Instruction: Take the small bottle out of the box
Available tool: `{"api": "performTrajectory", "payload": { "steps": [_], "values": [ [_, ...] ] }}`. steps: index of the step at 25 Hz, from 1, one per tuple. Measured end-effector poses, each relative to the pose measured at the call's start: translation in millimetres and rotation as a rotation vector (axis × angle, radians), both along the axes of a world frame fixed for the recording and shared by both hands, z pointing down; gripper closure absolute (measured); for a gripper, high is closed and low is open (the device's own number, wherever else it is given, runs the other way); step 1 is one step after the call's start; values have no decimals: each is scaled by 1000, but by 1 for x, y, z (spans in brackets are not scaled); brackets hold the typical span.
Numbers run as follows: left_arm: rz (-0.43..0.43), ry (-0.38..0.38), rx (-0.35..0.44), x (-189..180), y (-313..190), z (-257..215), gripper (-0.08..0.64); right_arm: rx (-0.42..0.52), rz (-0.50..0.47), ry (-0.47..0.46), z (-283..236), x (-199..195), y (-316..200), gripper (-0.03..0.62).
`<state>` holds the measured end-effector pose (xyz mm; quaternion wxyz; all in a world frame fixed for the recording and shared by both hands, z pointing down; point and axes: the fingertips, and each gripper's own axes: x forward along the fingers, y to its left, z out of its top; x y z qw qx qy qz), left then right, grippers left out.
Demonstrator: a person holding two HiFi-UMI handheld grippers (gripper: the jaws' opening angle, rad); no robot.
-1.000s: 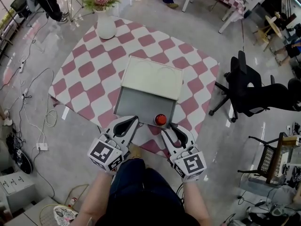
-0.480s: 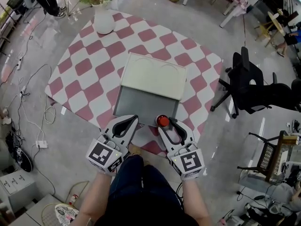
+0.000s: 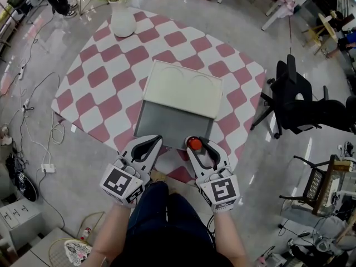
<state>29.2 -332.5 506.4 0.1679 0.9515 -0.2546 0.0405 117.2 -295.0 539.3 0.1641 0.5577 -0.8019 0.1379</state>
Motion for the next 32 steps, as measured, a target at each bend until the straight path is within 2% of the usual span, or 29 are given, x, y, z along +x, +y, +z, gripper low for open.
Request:
{"api": "performTrajectory", "payload": {
  "steps": [13,32],
  "values": [
    [2,7,-12,-2,-6,2,546,22,14,54,-1,-3,-3,440],
    [3,35,-3,-6,-5,-10,546,69,30,-14,-21,-3,-1,443]
  ]
}}
